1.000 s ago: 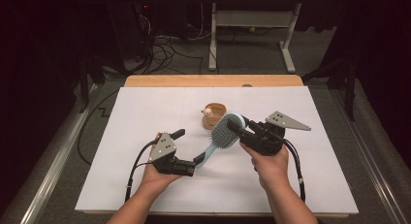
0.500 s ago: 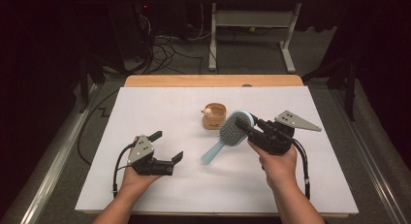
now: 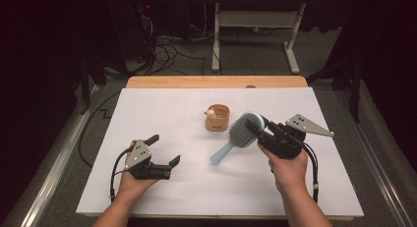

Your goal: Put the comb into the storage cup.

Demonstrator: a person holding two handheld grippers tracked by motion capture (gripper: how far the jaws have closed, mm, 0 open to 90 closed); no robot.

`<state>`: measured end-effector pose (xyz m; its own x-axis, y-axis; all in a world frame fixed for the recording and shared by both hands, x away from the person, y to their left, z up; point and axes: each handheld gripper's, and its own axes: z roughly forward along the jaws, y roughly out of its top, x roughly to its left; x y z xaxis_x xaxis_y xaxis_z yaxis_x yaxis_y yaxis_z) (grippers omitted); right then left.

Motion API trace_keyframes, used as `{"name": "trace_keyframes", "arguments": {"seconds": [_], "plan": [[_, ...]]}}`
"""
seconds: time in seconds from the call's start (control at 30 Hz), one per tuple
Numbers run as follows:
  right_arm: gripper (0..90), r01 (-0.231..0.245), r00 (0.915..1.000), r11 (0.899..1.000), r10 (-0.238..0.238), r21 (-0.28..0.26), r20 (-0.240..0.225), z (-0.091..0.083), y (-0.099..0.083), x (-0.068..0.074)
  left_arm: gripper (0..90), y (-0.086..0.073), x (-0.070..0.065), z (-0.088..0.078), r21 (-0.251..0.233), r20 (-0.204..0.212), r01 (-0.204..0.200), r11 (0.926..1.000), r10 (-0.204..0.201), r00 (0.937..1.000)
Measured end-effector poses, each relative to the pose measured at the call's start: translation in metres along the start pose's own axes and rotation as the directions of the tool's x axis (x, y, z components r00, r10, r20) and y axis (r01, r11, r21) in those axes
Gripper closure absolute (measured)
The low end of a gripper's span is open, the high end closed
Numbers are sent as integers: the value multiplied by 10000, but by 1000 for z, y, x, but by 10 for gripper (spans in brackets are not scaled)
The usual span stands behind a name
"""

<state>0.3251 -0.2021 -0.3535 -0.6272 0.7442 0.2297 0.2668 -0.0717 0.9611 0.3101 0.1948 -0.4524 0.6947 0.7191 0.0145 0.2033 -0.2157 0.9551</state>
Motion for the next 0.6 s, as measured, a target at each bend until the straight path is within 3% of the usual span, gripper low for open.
{"name": "trace_keyframes", "arguments": {"seconds": [0.17, 0.6], "plan": [[609, 133, 9997, 9999, -133, -15, 214, -6, 1, -4, 0, -1, 3, -2, -38, -37, 205, 9998, -205, 9998], [609, 240, 9973, 9996, -229, -147, 702, -23, 2, -14, 0, 0, 4, -4, -134, -79, 198, 9997, -199, 9998]]}}
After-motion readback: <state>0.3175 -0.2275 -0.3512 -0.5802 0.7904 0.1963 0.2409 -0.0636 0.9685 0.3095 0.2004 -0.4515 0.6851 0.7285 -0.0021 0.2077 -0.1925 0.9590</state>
